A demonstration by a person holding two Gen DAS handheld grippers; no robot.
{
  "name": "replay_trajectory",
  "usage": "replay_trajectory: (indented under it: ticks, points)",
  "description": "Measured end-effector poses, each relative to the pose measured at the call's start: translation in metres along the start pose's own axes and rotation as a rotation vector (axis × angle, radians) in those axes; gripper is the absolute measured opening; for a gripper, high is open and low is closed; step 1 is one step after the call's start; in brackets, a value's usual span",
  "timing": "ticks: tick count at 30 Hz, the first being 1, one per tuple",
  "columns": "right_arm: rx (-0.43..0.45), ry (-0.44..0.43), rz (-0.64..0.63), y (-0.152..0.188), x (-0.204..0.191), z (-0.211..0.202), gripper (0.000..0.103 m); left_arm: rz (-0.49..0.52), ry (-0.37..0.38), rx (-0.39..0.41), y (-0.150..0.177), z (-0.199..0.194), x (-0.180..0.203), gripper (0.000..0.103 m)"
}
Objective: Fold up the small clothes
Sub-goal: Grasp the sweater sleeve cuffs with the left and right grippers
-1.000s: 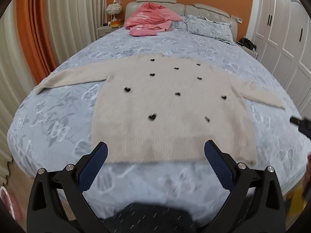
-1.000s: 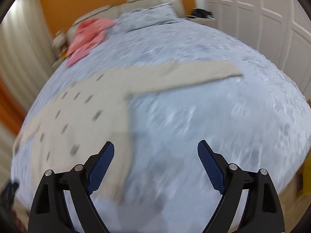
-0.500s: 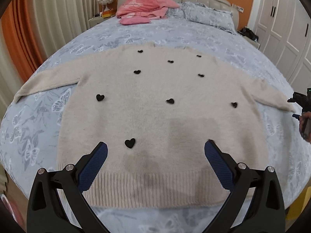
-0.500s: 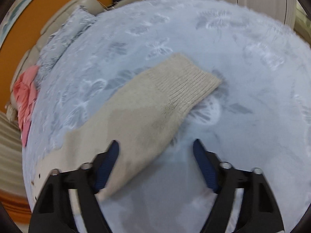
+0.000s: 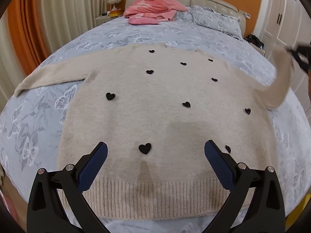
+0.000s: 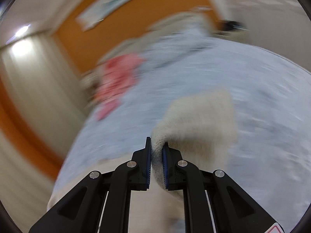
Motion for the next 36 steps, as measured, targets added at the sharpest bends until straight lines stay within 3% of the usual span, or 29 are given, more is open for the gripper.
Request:
replay_trajectory:
  ticks: [3, 6, 8, 9, 11, 14, 15, 16, 18, 21, 26, 27, 28, 29, 30, 31, 33, 35, 36]
  points:
    - [-0.087, -0.120, -0.132, 0.027, -0.106, 0.047, 0.011, -0.028, 0.009, 0.012, -0.003, -0.008, -0.010, 0.098]
    - [-0.202, -0.203, -0.164, 0.074, -0.178, 0.100, 0.015, -0.037, 0.003, 0.025, -0.007, -0.015, -0.022, 0.098]
    - [-0.309, -0.196, -0.201, 0.114, -0.208, 0.138, 0.018, -0.049, 0.010, 0.016, -0.010, -0.015, -0.031, 0.098]
    - [-0.373, -0.161, -0.249, 0.140, -0.219, 0.160, 0.027, -0.056, 0.020, 0.007, -0.011, -0.013, -0.035, 0.098]
    - [-0.432, -0.106, -0.307, 0.168, -0.225, 0.177, 0.029, -0.072, 0.049, -0.025, -0.014, -0.007, -0.040, 0.098]
    - [-0.379, -0.113, -0.268, 0.174, -0.205, 0.145, 0.039, -0.131, 0.116, -0.041, -0.029, 0.003, -0.051, 0.098]
    - [-0.343, -0.078, -0.253, 0.173, -0.189, 0.128, 0.053, -0.153, 0.139, -0.036, -0.036, 0.007, -0.054, 0.098]
    - [-0.313, -0.044, -0.248, 0.174, -0.178, 0.118, 0.060, -0.180, 0.170, -0.033, -0.045, 0.013, -0.056, 0.098]
    - [-0.248, 0.099, -0.269, 0.169, -0.120, 0.083, 0.060, -0.246, 0.256, -0.036, -0.072, 0.035, -0.059, 0.098]
    - [-0.272, 0.296, -0.271, 0.171, -0.048, 0.062, 0.061, -0.329, 0.336, -0.058, -0.112, 0.079, -0.055, 0.098]
    - [-0.340, 0.409, -0.225, 0.177, 0.018, 0.075, 0.061, -0.514, 0.359, -0.202, -0.139, 0.170, -0.050, 0.094]
    - [-0.364, 0.405, -0.227, 0.182, 0.023, 0.086, 0.060, -0.569, 0.355, -0.194, -0.142, 0.178, -0.052, 0.089]
    - [-0.387, 0.385, -0.223, 0.188, 0.023, 0.095, 0.045, -0.596, 0.339, -0.164, -0.149, 0.178, -0.054, 0.079]
    - [-0.405, 0.356, -0.216, 0.188, 0.021, 0.108, 0.029, -0.604, 0.339, -0.140, -0.155, 0.176, -0.052, 0.049]
    - [-0.408, 0.349, -0.206, 0.185, 0.020, 0.114, 0.011, -0.589, 0.315, -0.137, -0.162, 0.176, -0.052, 0.029]
    - [-0.374, 0.337, -0.187, 0.177, 0.017, 0.115, 0.010, -0.587, 0.314, -0.115, -0.170, 0.172, -0.053, 0.024]
    - [-0.247, 0.264, -0.085, 0.148, 0.016, 0.095, 0.009, -0.581, 0.334, -0.043, -0.183, 0.162, -0.062, 0.003]
    - [-0.181, 0.258, -0.033, 0.135, 0.024, 0.079, 0.009, -0.536, 0.280, 0.047, -0.193, 0.151, -0.078, 0.002]
    - [-0.196, 0.299, -0.014, 0.144, 0.040, 0.080, 0.009, -0.524, 0.249, 0.058, -0.196, 0.151, -0.087, 0.002]
Point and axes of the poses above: each gripper's, at about its wrist camera, not at the fingertips, and z roughly the way its jaws point, x to its right, y to its underside, the point moved 8 cm from there along z, roughly the way its jaws point, and after that the axes turned 4 degrees about -x, right-handed, at the moved point
